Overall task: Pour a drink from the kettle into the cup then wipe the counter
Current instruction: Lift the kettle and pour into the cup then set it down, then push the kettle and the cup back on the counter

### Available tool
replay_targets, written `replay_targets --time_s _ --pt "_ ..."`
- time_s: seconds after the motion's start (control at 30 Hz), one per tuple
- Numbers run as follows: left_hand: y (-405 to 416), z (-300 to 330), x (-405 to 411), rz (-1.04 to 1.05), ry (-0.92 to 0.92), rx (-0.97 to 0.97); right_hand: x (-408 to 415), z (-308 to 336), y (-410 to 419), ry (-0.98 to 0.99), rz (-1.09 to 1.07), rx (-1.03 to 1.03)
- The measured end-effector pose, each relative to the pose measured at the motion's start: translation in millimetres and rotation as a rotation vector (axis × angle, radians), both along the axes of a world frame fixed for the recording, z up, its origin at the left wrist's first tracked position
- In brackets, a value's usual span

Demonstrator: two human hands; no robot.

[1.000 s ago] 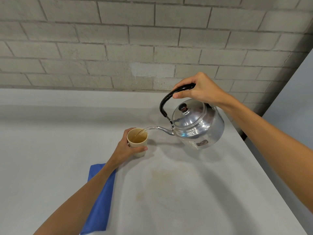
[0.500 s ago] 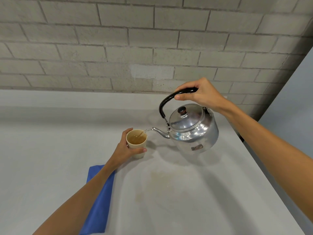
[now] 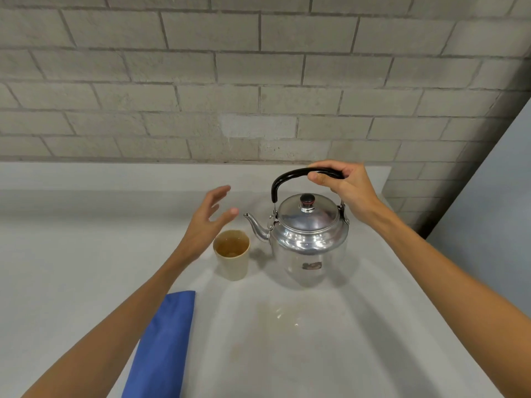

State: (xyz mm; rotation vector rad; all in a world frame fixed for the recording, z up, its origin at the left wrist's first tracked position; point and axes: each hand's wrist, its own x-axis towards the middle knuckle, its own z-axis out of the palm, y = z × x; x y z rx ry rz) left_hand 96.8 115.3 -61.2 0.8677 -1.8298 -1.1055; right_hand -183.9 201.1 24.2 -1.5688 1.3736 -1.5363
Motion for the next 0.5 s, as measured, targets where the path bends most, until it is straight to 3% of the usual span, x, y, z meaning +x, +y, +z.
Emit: replay_targets --time_s 0.23,0.5 --pt "-18.0 36.1 -65.2 -0.124 -0.108 -0.106 -7.4 -17.6 -22.4 -0.044 -0.016 0.032" --pt "-50.5 20.8 -118.5 -0.191 -0.157 -0.024 -26.0 -46.3 -57.3 -0.119 -0.07 0.101"
